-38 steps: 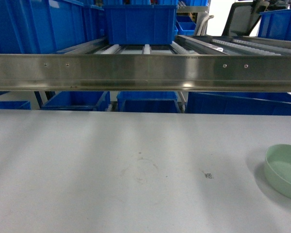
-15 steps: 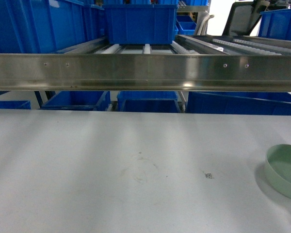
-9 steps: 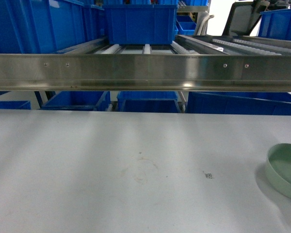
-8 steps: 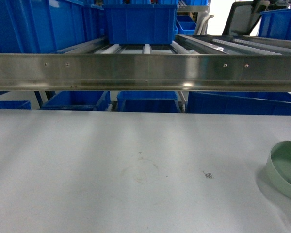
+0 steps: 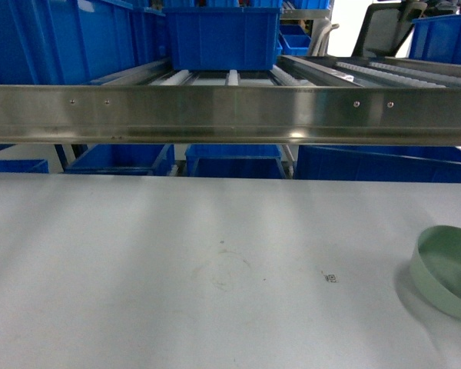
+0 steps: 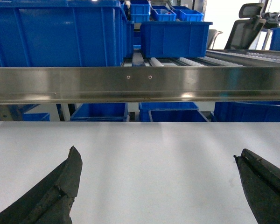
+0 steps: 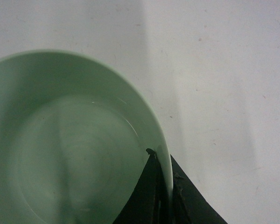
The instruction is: Place green bowl on second shelf with right arm
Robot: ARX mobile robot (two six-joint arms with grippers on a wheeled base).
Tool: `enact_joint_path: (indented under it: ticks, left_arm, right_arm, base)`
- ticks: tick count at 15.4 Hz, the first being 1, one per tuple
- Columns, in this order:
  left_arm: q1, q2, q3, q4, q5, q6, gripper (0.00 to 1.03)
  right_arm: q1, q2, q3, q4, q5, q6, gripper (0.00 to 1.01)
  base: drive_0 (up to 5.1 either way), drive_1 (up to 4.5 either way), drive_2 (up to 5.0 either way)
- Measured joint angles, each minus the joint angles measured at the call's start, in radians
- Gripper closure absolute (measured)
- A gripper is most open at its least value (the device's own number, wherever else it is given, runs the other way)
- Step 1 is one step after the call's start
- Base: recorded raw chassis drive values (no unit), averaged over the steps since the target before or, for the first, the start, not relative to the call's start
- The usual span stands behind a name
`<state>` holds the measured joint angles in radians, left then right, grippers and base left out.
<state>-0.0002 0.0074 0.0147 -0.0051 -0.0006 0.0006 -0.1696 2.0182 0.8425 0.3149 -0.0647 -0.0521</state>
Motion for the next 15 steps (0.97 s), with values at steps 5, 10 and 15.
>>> enact_joint_path:
  ticks: [5, 10, 15]
  left_arm:
    - [0.000, 0.000, 0.000, 0.000, 0.000, 0.000, 0.05]
    - [0.000, 0.000, 0.000, 0.000, 0.000, 0.000, 0.05]
    - [0.000, 0.000, 0.000, 0.000, 0.000, 0.000, 0.05]
  right_arm:
    - [0.001, -0.051, -0.082, 0.092, 0.006, 0.031, 0.99]
    - [0.013, -0.138, -0.199, 0.178, 0.027, -0.028, 0.99]
    - [0.019, -0.415, -0.332, 0.248, 0.011, -0.057, 0.99]
  base:
    - [0.0, 0.00, 0.0]
    - [0.0, 0.00, 0.0]
    - [0.0, 0.00, 0.0]
